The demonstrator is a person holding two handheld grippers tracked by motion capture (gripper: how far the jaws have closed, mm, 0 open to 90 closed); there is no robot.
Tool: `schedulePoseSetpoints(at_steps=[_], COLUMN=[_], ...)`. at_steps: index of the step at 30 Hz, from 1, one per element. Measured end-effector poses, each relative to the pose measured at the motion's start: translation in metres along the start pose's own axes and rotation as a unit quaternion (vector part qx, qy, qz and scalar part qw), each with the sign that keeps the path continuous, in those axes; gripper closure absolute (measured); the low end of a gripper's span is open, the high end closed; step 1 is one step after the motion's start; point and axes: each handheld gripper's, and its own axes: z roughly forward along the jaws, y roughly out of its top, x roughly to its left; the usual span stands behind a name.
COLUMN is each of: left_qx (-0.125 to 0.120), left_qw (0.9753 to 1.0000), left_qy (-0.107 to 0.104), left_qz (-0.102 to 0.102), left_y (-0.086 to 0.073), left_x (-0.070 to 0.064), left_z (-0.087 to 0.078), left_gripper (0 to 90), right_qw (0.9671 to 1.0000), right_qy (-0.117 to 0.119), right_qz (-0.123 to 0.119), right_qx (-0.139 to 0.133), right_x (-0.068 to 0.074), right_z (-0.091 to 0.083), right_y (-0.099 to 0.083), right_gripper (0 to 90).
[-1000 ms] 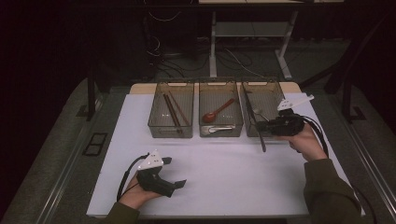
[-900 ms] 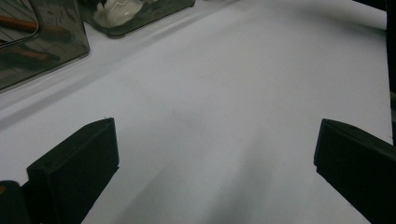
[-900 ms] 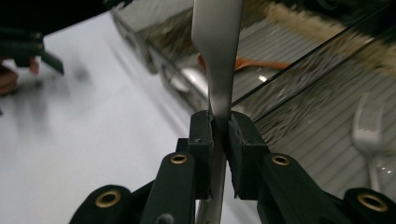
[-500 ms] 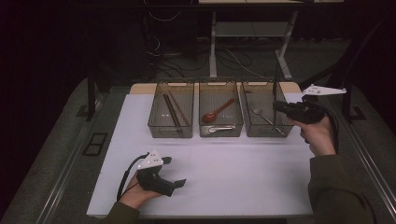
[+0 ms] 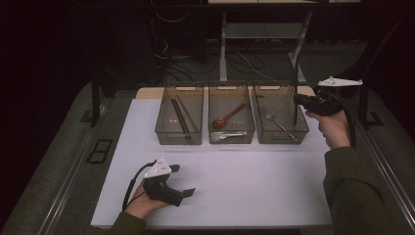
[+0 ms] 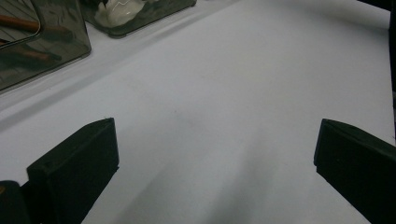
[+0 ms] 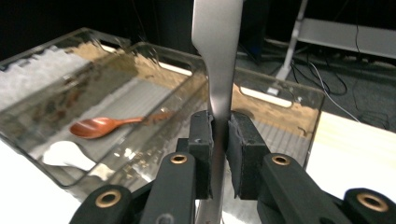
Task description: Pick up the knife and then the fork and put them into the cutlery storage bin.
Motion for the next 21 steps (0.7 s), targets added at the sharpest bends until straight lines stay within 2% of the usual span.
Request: schedulePoseSetpoints(at_steps=[7, 14, 21], left_qx=[0.002, 0.008, 0.012], left_qw=[1.0, 0.9999, 0.9998], left_qy=[0.003, 0.01, 0.011], left_qz=[0.003, 0.006, 0.009], left_y=[0.0, -0.001, -0.001], left_x=[-0.001, -0.002, -0.003], left_z=[0.001, 0.003, 0.003], left_gripper=[0.0, 0.0, 0.0], right_qw=[0.999, 0.9967, 0.991], right_qy=[-0.018, -0.025, -0.031], right_qz=[-0.001, -0.003, -0.022], right_qx=[0.041, 0.077, 0.129], right_x=[-0.006, -0.009, -0.009], right_z=[0.015, 0.026, 0.038], right_y=[-0.007, -0.013, -0.02], right_gripper=[79.9, 79.8, 79.8])
